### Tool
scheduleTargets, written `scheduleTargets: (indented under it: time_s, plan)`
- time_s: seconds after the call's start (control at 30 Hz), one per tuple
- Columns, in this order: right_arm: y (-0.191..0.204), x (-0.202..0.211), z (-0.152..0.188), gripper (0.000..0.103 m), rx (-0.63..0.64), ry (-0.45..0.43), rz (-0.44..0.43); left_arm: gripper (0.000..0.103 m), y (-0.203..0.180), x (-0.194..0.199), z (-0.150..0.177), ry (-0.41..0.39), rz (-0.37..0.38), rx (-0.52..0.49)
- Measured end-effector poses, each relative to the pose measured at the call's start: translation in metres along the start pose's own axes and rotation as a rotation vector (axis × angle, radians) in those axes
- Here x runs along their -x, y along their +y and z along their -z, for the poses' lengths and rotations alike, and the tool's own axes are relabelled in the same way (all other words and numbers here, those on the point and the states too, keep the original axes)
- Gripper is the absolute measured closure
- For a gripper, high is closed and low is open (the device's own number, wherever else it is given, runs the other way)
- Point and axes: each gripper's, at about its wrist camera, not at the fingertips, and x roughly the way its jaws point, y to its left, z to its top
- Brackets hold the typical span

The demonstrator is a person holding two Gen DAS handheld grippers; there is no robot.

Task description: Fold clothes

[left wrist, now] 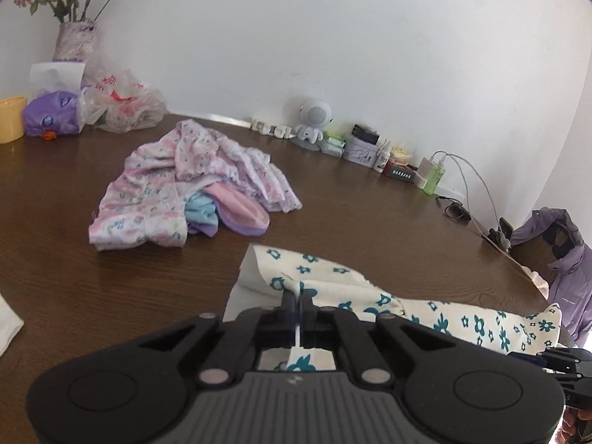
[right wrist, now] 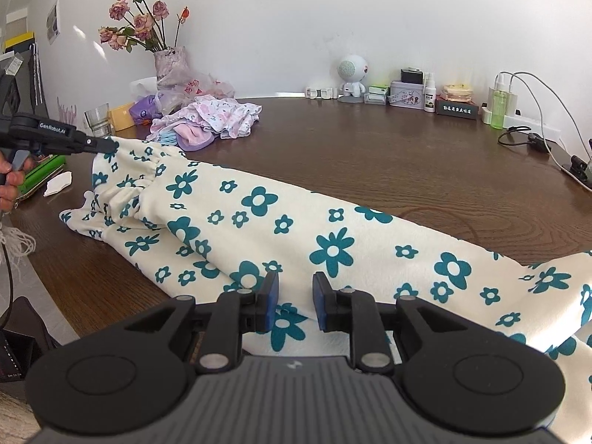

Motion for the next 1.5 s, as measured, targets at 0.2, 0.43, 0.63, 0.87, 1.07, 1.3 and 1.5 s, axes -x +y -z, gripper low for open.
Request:
scheduleTargets:
  time_s: [0.2, 0.43, 0.63, 0.87, 1.07, 1.3, 1.5]
  plan:
    - [0.002, 0.002, -0.001, 0.082, 0.018, -0.005, 0.004, 0.089, 0.021, -0.003, 0.01, 0.015, -0.005, 0.124]
    - [0.0, 0.012, -0.016, 0.073, -0.021, -0.067, -0.029, 0.059, 0.029, -0.022, -0.007, 0.047, -0.018, 0.164]
    - [0.006, -0.01, -0.02, 0.072, -0.001, -0.025, -0.009, 0.077, 0.026, -0.052, -0.011, 0.111, 0.014, 0.131]
    - [0.004, -0.013, -0.019, 0.072, -0.005, -0.01, 0.002, 0.103, 0.017, -0.035, -0.006, 0.068, 0.001, 0.07]
    - [-0.004, -0.005, -0.022, 0.072, -0.018, -0.034, 0.01, 0.095, 0.02, -0.025, -0.013, 0.037, -0.132, 0.034]
    - [-0.015, -0.006, -0.023, 0.069, -0.042, -0.034, 0.037, 0.063, -0.035, -0.039, -0.055, 0.04, 0.139, -0.218]
    - [-0.017, -0.014, -0.015, 0.069, -0.035, -0.006, 0.086, 0.096, -0.077, -0.102, -0.042, 0.251, 0.165, -0.43]
